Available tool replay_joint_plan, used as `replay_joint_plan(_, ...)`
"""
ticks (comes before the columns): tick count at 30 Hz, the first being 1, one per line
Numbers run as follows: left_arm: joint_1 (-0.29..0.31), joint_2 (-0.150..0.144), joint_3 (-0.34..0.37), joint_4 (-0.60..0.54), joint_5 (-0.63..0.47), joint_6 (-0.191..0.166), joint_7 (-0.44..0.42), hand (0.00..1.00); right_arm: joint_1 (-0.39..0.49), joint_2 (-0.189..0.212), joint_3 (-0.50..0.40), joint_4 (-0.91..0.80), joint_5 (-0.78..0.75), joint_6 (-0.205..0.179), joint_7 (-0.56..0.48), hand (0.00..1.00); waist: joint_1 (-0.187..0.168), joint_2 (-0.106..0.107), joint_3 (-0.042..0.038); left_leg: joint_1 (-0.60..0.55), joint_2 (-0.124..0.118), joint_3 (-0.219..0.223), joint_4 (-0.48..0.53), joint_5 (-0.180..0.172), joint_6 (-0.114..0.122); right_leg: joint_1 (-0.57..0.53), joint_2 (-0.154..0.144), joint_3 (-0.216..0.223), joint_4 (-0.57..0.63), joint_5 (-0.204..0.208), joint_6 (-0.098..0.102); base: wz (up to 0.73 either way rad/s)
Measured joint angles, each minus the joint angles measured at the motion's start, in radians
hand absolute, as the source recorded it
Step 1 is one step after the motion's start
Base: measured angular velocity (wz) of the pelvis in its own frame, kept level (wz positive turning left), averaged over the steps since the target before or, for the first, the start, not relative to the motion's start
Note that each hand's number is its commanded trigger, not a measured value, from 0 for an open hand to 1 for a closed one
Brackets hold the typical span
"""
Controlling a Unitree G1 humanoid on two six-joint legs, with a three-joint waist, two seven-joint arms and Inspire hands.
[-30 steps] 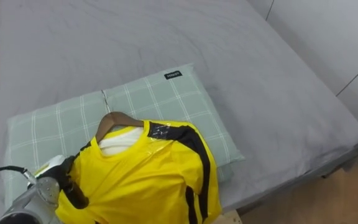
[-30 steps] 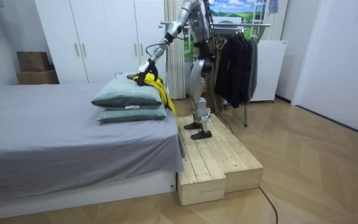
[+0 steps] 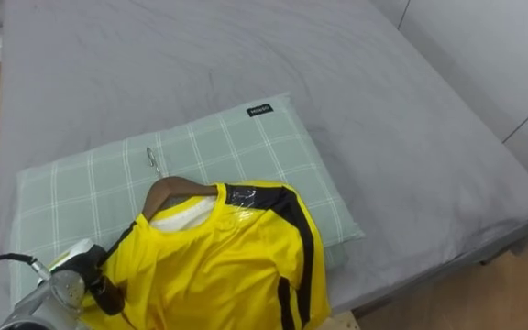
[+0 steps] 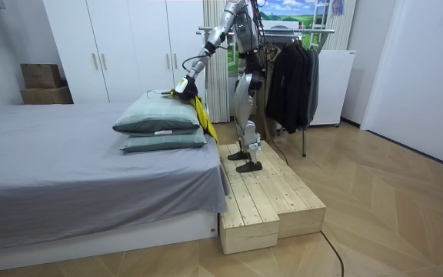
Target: Hang clothes
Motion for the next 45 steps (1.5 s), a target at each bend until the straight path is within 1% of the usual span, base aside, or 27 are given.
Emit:
replay_joint_plan(10, 0.0, -0.001, 0.001, 0.001, 0.0, -0.003, -0.001, 1.0, -0.006, 0.0, 0.0, 0.002, 0.0, 0.0, -0.001, 0.0, 0.001, -0.004, -0.001, 0.008, -0.003, 0.0, 0.002, 0.001, 0.001, 0.009, 0.0, 0.0, -0.001, 0.0, 0.0, 0.0)
replay_joint_plan(16, 0.0, -0.001, 0.002, 0.001, 0.001, -0.01, 0.005, 1.0, -0.004, 0.0, 0.002, 0.003, 0.0, -0.001, -0.001, 0.0, 0.002, -0.004, -0.001, 0.013, 0.0, -0.001, 0.0, 0.001, 0.001, 0.014, 0.0, -0.001, -0.004, 0.0, 0.0, 0.0)
replay_joint_plan(22, 0.0, -0.001, 0.003, 0.001, -0.004, -0.011, 0.049, 1.0, 0.008, 0.0, 0.0, -0.003, 0.006, -0.001, -0.002, 0.0, 0.001, -0.002, -0.0022, 0.029, 0.001, -0.002, -0.01, 0.001, 0.001, 0.031, 0.0, -0.003, -0.007, 0.0, 0.0, 0.0)
replay_joint_plan(23, 0.0, -0.001, 0.003, 0.001, 0.001, -0.012, 0.063, 1.0, 0.01, 0.0, 0.0, -0.004, 0.005, -0.001, -0.006, 0.0, 0.004, -0.001, -0.0035, 0.036, 0.001, -0.003, -0.012, 0.001, 0.001, 0.039, 0.0, -0.005, -0.01, 0.0, 0.0, 0.0)
replay_joint_plan(24, 0.0, -0.001, 0.011, 0.0, 0.004, -0.016, 0.083, 1.0, 0.012, 0.0, 0.001, -0.005, 0.002, -0.002, -0.013, 0.0, 0.006, 0.0, -0.007, 0.039, 0.0, -0.004, -0.015, 0.001, 0.001, 0.043, 0.0, -0.005, -0.015, 0.0, 0.0, 0.0)
replay_joint_plan(26, 0.005, -0.001, 0.013, -0.007, 0.01, -0.021, 0.12, 1.0, 0.016, 0.0, 0.002, -0.002, 0.0, -0.007, -0.014, 0.0, 0.01, 0.0, -0.0079, 0.054, 0.0, -0.004, -0.022, 0.001, 0.001, 0.058, 0.001, -0.005, -0.021, 0.0, 0.0, 0.0)
replay_joint_plan(28, 0.025, -0.001, 0.014, -0.023, 0.024, -0.032, 0.154, 1.0, 0.031, -0.001, 0.002, -0.002, -0.001, -0.017, -0.012, 0.0, 0.017, 0.002, -0.0151, 0.082, 0.0, -0.003, -0.037, 0.002, 0.0, 0.085, 0.002, -0.003, -0.035, 0.0, 0.0, 0.0)
replay_joint_plan(30, 0.036, -0.001, 0.015, -0.053, 0.05, -0.044, 0.196, 1.0, 0.053, -0.003, 0.001, -0.004, -0.001, -0.023, -0.014, 0.0, 0.035, 0.004, -0.0241, 0.112, 0.001, -0.003, -0.054, 0.002, -0.001, 0.118, 0.002, -0.003, -0.056, 0.002, -0.001, 0.0)
replay_joint_plan(32, 0.046, -0.001, 0.033, -0.081, 0.053, -0.048, 0.23, 1.0, 0.068, -0.004, 0.0, -0.009, 0.0, -0.023, -0.018, 0.0, 0.044, 0.005, -0.0272, 0.141, 0.0, -0.004, -0.068, 0.004, -0.002, 0.143, 0.002, -0.004, -0.06, 0.002, -0.001, 0.0)
replay_joint_plan(33, 0.06, -0.001, 0.039, -0.107, 0.053, -0.049, 0.253, 1.0, 0.077, -0.004, -0.001, -0.012, 0.001, -0.023, -0.021, 0.0, 0.049, 0.007, -0.0309, 0.159, 0.0, -0.005, -0.074, 0.004, -0.002, 0.165, 0.002, -0.007, -0.074, 0.002, -0.001, 0.0)
replay_joint_plan(35, 0.073, -0.001, 0.04, -0.142, 0.053, -0.052, 0.283, 1.0, 0.083, -0.004, -0.009, -0.012, 0.001, -0.023, -0.023, 0.0, 0.054, 0.008, -0.0325, 0.187, 0.0, -0.006, -0.086, 0.004, -0.003, 0.192, 0.001, -0.009, -0.084, 0.002, -0.001, 0.04)
replay_joint_plan(36, 0.082, -0.001, 0.045, -0.163, 0.052, -0.053, 0.298, 1.0, 0.086, -0.004, -0.02, -0.013, 0.001, -0.024, -0.024, 0.0, 0.056, 0.009, -0.039, 0.199, 0.0, -0.007, -0.092, 0.004, -0.003, 0.206, 0.001, -0.012, -0.093, 0.002, -0.001, 0.05)
replay_joint_plan(37, 0.083, -0.001, 0.046, -0.168, 0.052, -0.053, 0.304, 1.0, 0.087, -0.004, -0.023, -0.013, 0.001, -0.024, -0.025, 0.0, 0.056, 0.01, -0.0396, 0.205, 0.0, -0.007, -0.096, 0.004, -0.003, 0.211, 0.0, -0.014, -0.093, 0.002, -0.001, 0.03)
replay_joint_plan(38, 0.088, -0.001, 0.049, -0.176, 0.052, -0.053, 0.314, 1.0, 0.091, -0.004, -0.032, -0.013, 0.001, -0.025, -0.03, 0.0, 0.056, 0.012, -0.047, 0.215, -0.001, -0.007, -0.102, 0.005, -0.004, 0.218, -0.002, -0.026, -0.095, 0.002, -0.001, 0.0)
replay_joint_plan(39, 0.096, -0.001, 0.051, -0.182, 0.051, -0.052, 0.329, 1.0, 0.093, -0.004, -0.042, -0.013, 0.004, -0.026, -0.036, 0.0, 0.058, 0.016, -0.0491, 0.227, -0.001, -0.008, -0.106, 0.005, -0.004, 0.233, -0.004, -0.039, -0.104, 0.002, -0.002, 0.0)
replay_joint_plan(42, 0.121, -0.001, 0.051, -0.2, 0.048, -0.055, 0.355, 1.0, 0.125, -0.003, -0.061, -0.015, 0.012, -0.043, -0.047, 0.0, 0.055, 0.021, -0.0506, 0.265, 0.0, -0.014, -0.122, 0.005, -0.004, 0.272, -0.004, -0.055, -0.121, 0.003, -0.003, 0.04)
replay_joint_plan(45, 0.142, -0.001, 0.051, -0.229, 0.041, -0.056, 0.375, 1.0, 0.15, -0.004, -0.083, -0.015, 0.021, -0.043, -0.053, 0.0, 0.056, 0.022, -0.0507, 0.291, -0.001, -0.017, -0.136, 0.007, -0.007, 0.297, -0.004, -0.058, -0.13, 0.002, -0.004, 0.03)
